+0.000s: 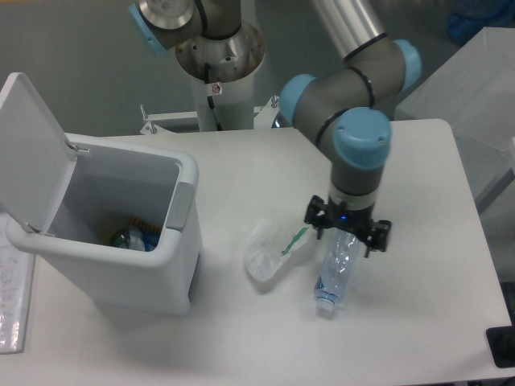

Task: Place the trash in the trash can
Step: 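Move the open gripper over the crumpled white plastic bag, then lower the gripper onto the white bag and close on it, then lift the white bag and carry it over the trash bin opening, then open the gripper to drop the bag into the bin, then move the gripper over the clear plastic water bottle, then lower the gripper around the bottle's cap end and close on it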

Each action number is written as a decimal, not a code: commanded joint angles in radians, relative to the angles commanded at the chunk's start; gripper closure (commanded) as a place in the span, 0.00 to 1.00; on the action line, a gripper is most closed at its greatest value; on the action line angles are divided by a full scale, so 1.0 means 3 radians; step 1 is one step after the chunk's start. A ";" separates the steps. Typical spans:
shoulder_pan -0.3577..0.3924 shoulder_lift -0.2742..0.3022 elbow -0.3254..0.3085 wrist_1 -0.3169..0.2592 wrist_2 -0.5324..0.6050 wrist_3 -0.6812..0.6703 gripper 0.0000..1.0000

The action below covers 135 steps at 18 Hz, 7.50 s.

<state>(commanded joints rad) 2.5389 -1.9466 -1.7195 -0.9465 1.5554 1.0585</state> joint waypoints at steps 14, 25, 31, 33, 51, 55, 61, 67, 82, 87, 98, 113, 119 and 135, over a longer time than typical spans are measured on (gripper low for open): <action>-0.0123 -0.0153 -0.0184 -0.0021 0.0016 0.0097 0.23; -0.0113 -0.0123 -0.0144 -0.0097 0.0010 0.0107 1.00; -0.0067 -0.0072 -0.0062 -0.0209 -0.0020 0.0107 1.00; -0.0031 0.0015 0.0035 -0.0372 -0.0127 0.0107 1.00; 0.0286 0.0143 0.1457 -0.1125 -0.1835 -0.0674 1.00; 0.0276 0.0153 0.1600 -0.1120 -0.2198 -0.0966 1.00; 0.0179 0.0393 0.1539 -0.1125 -0.2444 -0.1115 1.00; -0.0133 0.0695 0.1151 -0.1120 -0.2429 -0.1160 1.00; -0.0542 0.0931 0.0716 -0.1099 -0.2393 -0.1248 0.00; -0.0211 0.0758 0.0818 -0.0885 -0.2403 -0.1263 0.00; 0.0194 -0.0188 0.1273 -0.0721 -0.1653 -0.1161 0.00; -0.0210 -0.0859 0.1329 -0.0599 0.0045 -0.0977 0.00; -0.0368 -0.1099 0.1385 -0.0384 0.0480 -0.0982 0.01; -0.0496 -0.1258 0.1385 -0.0394 0.0874 -0.0977 0.23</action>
<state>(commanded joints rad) 2.3899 -2.3240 -1.3039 -1.0646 1.8178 0.7655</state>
